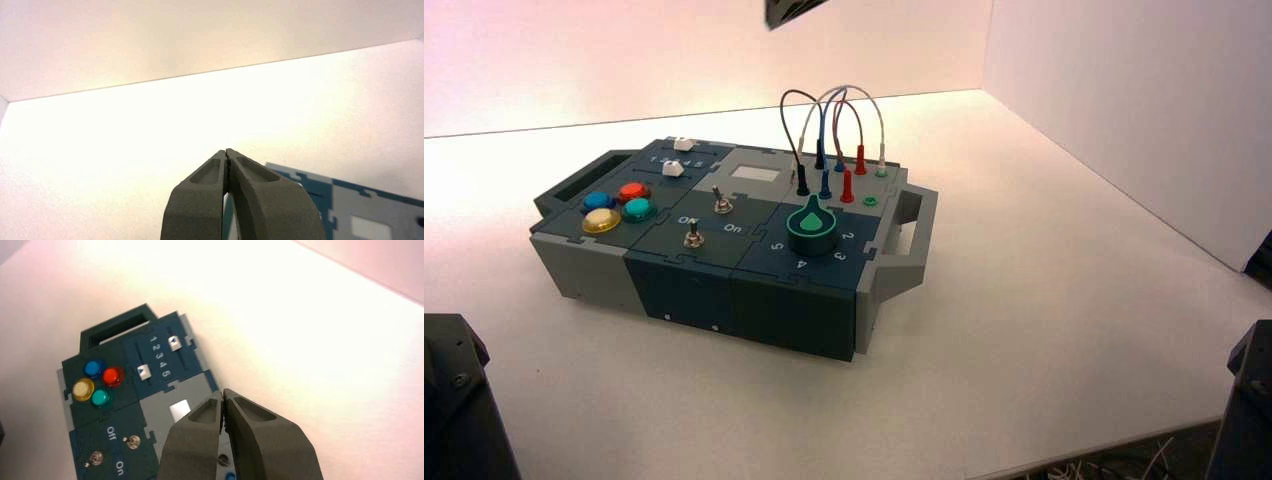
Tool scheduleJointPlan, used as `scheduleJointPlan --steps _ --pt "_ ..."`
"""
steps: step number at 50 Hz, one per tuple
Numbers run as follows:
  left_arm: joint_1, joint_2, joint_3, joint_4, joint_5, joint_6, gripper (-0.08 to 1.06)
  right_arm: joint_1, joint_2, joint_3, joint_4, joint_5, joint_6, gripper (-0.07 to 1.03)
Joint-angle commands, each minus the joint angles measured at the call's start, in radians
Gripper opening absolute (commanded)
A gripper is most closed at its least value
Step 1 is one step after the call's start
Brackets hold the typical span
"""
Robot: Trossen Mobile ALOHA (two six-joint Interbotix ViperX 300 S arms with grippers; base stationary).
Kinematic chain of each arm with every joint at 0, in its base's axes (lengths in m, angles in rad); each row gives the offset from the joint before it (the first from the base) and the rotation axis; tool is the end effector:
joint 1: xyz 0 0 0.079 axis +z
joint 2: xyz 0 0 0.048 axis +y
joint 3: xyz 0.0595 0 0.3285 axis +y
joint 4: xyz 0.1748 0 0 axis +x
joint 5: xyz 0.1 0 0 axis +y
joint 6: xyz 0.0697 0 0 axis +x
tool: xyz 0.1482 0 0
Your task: Return to the home position.
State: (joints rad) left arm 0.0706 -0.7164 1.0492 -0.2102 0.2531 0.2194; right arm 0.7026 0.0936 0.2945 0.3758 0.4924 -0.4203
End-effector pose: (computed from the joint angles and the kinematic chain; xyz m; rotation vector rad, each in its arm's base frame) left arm 0.2710 0.0077 0.2047 -0.0204 0.5796 0.0133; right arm 0.3463 0.3428 0.1831 -0.3045 0.8126 0.8593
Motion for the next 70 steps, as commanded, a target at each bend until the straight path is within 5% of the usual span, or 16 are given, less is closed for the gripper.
scheduleJointPlan --steps 1,15,23,26,52,70 --pt "-0.005 -0.091 -0.061 0.0 0.091 -0.017 -0.03 -0.034 -0.078 0.008 0.0 -0.021 -0.002 0.0" --pt "0.091 -0.305 -0.123 0.054 0.281 -0.018 -0.03 -0.097 -0.15 0.06 -0.002 -0.071 -0.002 0.0" --pt "0.192 -0.408 -0.118 0.104 0.364 0.0 -0.03 -0.127 -0.175 0.074 -0.002 -0.074 -0.002 0.0" --pt "0.239 -0.476 -0.101 0.152 0.402 0.02 -0.03 -0.158 -0.202 0.098 -0.002 -0.081 0.0 0.0" --pt "0.258 -0.6 -0.058 0.155 0.471 0.017 -0.03 -0.29 -0.512 0.314 -0.003 -0.124 0.0 0.0" --pt "0.259 -0.627 -0.066 0.15 0.561 0.017 -0.03 -0.322 -0.787 0.509 0.0 -0.245 0.009 -0.01"
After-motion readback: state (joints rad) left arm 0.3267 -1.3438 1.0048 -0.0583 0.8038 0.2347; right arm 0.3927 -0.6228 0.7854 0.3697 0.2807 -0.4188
